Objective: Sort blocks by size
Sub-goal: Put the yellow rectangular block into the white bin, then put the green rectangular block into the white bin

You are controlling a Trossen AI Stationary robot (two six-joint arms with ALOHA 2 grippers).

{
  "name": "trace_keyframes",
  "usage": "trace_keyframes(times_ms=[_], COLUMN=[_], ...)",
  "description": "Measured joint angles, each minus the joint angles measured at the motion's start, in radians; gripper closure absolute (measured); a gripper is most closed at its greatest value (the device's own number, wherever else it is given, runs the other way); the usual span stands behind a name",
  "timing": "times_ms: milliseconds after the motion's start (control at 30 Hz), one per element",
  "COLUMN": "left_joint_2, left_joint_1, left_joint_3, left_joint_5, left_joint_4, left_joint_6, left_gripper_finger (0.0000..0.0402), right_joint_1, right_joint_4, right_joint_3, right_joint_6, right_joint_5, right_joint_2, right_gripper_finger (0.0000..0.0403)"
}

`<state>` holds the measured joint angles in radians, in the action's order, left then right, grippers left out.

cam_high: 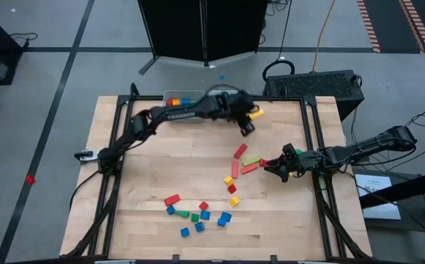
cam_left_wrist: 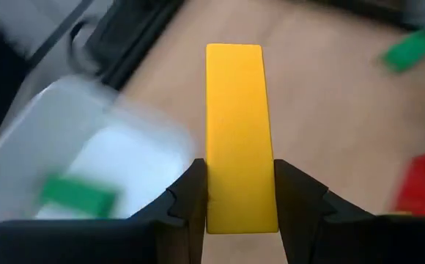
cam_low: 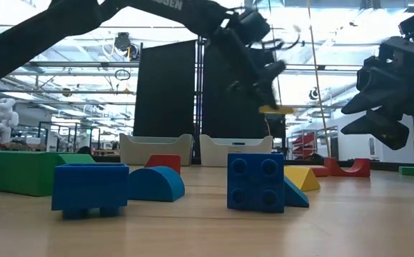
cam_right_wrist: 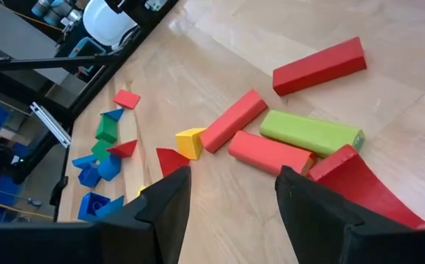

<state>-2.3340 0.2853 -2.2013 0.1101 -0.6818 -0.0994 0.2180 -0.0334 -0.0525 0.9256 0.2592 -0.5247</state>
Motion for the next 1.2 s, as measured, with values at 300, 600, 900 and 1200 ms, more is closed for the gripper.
trace_keyframes(times_ms=[300, 600, 900, 1200], left_joint_2=[0.003, 0.009, 0.024, 0.176], left_joint_1=[0.163, 0.2, 0.19, 0.18], left_joint_3=[0.001, 0.001, 0.002, 0.002], left_joint_5=[-0.053, -0.057, -0.056, -0.047], left_joint_4=[-0.192, -0.24, -0.331, -0.395], left_joint_6=[0.001, 0.103, 0.081, 0.078], left_gripper_finger=[0.0285, 0.0136, 0.01, 0.0098], right_joint_1=[0.0, -0.003, -0.057, -0.189], right_joint_4=[0.001, -0.134, 0.688, 1.608], right_joint_3=[0.0, -0.035, -0.569, -0.882], right_joint_6=[-0.013, 0.057, -0.096, 0.268], right_joint_5=[0.001, -0.056, 0.289, 0.306], right_joint_2=[0.0, 0.003, -0.063, -0.306], right_gripper_finger=[0.0209, 0.0209, 0.0214, 0.0264])
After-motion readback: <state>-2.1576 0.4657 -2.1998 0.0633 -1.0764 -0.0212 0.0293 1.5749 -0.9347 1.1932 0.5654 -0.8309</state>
